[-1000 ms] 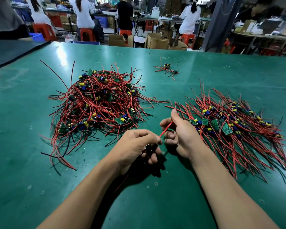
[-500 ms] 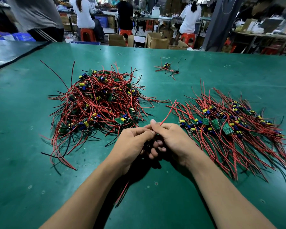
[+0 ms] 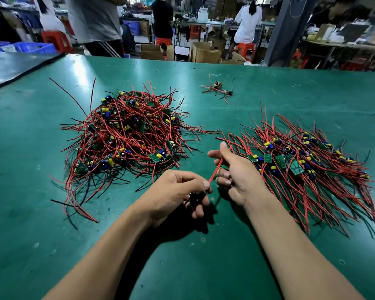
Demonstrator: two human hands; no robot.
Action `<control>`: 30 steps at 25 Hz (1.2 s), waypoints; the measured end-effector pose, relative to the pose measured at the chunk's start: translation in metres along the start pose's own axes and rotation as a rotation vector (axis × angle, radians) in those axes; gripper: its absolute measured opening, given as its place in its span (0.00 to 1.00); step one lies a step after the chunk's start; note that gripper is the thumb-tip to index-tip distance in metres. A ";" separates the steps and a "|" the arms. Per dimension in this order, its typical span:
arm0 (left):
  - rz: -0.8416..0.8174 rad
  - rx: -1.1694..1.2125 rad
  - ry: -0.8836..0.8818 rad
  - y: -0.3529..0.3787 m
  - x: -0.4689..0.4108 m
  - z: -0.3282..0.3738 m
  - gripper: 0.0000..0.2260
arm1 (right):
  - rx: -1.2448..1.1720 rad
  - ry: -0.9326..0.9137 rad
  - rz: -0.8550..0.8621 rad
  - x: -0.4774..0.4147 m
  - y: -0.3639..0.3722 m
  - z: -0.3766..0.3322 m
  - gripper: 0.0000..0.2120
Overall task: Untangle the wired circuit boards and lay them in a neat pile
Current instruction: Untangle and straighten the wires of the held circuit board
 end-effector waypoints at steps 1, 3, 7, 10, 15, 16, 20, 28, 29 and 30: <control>-0.010 -0.008 -0.005 0.000 0.000 0.000 0.07 | -0.083 0.053 -0.026 0.000 0.001 0.001 0.23; -0.020 -0.019 -0.013 0.000 0.000 0.000 0.07 | -0.255 0.162 -0.103 0.002 0.002 0.000 0.27; -0.029 -0.017 -0.023 -0.001 0.001 0.000 0.07 | -0.400 0.262 -0.272 0.008 0.001 -0.007 0.22; -0.019 0.000 -0.023 -0.001 0.000 -0.001 0.07 | -0.379 0.281 -0.283 0.008 0.000 -0.005 0.21; 0.069 0.079 0.005 -0.004 -0.003 -0.002 0.05 | -0.212 0.203 -0.241 0.008 0.000 -0.003 0.26; 0.085 0.094 0.013 -0.005 -0.004 -0.001 0.06 | -0.179 0.188 -0.235 0.008 0.000 -0.003 0.28; 0.119 0.185 0.022 -0.006 -0.007 -0.001 0.13 | -0.093 0.135 -0.199 0.008 -0.003 -0.004 0.32; 0.091 0.329 0.186 -0.012 -0.008 0.013 0.15 | 0.393 -0.182 -0.120 0.004 -0.001 0.006 0.10; 0.108 0.310 0.227 -0.013 -0.006 0.016 0.15 | 0.488 -0.268 -0.163 0.008 0.003 0.005 0.07; 0.130 0.287 0.260 -0.015 -0.006 0.018 0.15 | 0.567 -0.332 -0.216 0.012 0.007 0.004 0.06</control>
Point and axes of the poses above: each hand's wrist, its own x-axis away from the middle knuckle, its own y-axis out of the palm, z = x × y, the point moved 5 cm from there along -x, towards the middle knuckle, and after that the axes turned 7 degrees about x, right-handed, at the moved point
